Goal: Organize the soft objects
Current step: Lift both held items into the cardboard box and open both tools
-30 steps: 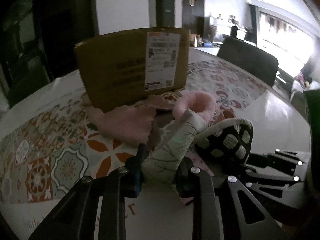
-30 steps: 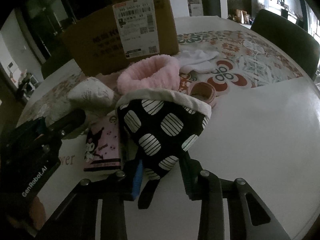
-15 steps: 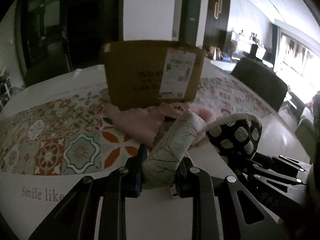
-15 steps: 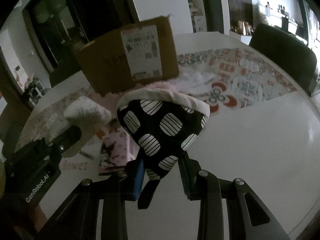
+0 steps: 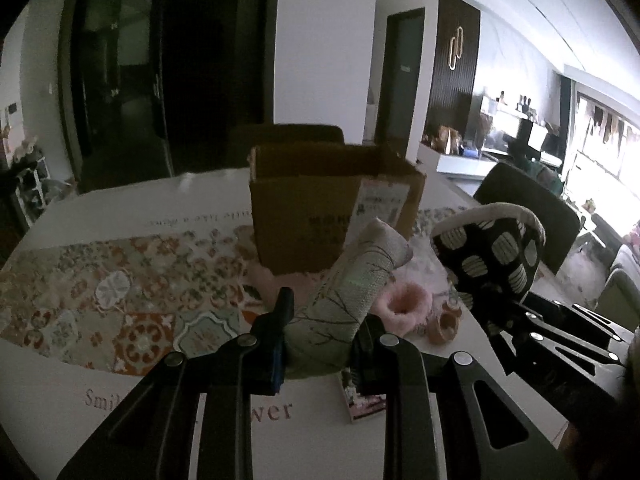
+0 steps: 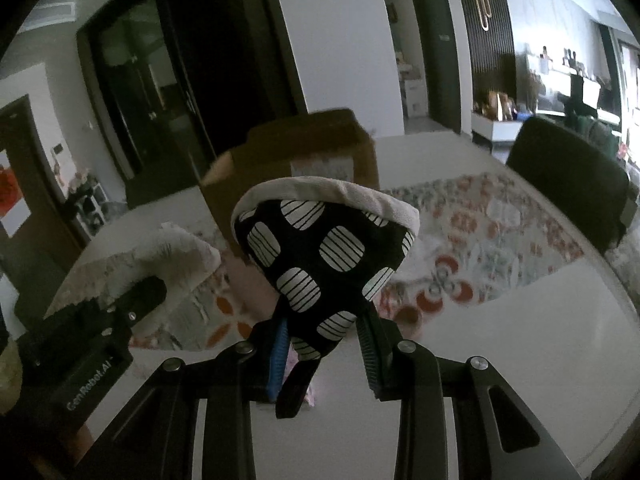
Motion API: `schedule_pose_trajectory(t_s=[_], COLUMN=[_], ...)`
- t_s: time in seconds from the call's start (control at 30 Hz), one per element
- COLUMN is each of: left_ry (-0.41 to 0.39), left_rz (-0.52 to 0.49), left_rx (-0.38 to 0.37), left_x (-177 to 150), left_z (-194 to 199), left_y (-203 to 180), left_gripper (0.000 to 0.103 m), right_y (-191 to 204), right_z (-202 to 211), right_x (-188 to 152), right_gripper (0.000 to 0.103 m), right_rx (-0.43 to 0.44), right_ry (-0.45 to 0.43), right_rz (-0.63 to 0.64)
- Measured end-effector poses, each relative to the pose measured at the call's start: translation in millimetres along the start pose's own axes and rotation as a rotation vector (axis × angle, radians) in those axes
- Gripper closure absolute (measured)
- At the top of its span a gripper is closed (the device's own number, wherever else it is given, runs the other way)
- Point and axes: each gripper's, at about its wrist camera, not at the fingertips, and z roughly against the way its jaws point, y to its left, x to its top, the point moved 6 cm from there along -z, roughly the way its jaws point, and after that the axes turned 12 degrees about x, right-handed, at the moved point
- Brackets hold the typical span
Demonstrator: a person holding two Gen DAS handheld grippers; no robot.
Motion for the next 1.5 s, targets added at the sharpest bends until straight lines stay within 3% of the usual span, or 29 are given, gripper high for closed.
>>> schedule_pose_trajectory(t_s=[0.33, 0.8, 1.5], left_ry=[-0.064, -0.129, -0.084], left_rz=[0.000, 0.003, -0.016], left_rx=[0.031, 0.068, 0.078], left_x=[37.8, 90.8, 144.1], left_z=[6.6, -10.2, -91.2], left_y=[2.7, 5.7, -2.6], left_gripper=[0.078, 0.078, 0.078], right_y=[10.3, 12.3, 9.4], right_z=[7.8, -10.1, -85.6], right_x=[40.8, 91.8, 156.4], right_gripper=[0.069, 0.069, 0.069], right_rx=[0.028, 0.051, 0.086], right_ry=[-0.073, -0.103, -0.043], right_rz=[0.026, 0.062, 0.113])
